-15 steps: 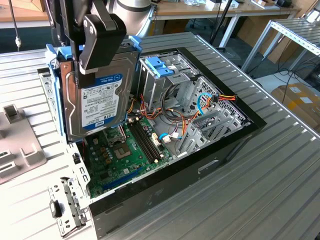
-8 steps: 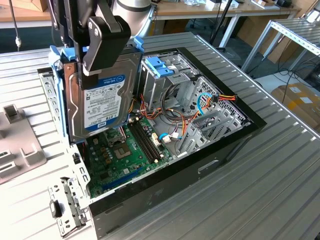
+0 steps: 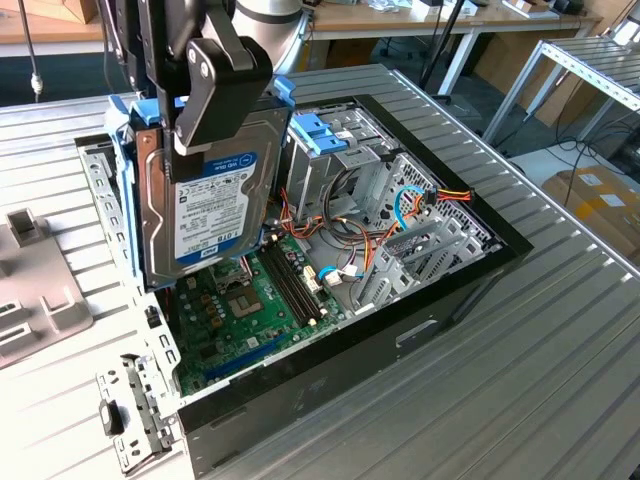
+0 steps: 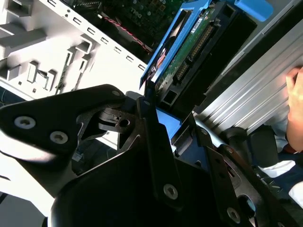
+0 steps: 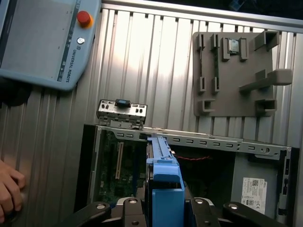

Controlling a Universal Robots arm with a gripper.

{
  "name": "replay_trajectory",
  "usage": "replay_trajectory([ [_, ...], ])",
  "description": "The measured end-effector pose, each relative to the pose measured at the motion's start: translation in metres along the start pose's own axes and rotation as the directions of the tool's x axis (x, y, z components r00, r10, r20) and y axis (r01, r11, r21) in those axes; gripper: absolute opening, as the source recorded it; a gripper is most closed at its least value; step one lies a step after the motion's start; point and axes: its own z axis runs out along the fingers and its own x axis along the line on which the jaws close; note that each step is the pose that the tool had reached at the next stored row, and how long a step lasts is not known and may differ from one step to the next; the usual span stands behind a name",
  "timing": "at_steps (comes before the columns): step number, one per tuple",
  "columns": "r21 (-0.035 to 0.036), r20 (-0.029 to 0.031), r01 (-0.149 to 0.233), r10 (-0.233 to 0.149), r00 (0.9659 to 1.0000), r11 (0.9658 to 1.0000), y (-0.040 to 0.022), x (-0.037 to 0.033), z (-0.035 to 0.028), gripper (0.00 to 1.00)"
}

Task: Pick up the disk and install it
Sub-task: 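Pick up the disk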

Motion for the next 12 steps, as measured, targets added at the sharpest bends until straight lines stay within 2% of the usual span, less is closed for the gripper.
replay_trajectory([
  [12, -0.0003, 0.0, 0.0, 0.0, 1.0, 1.0, -0.008, 0.0072, 0.0008, 0.37],
])
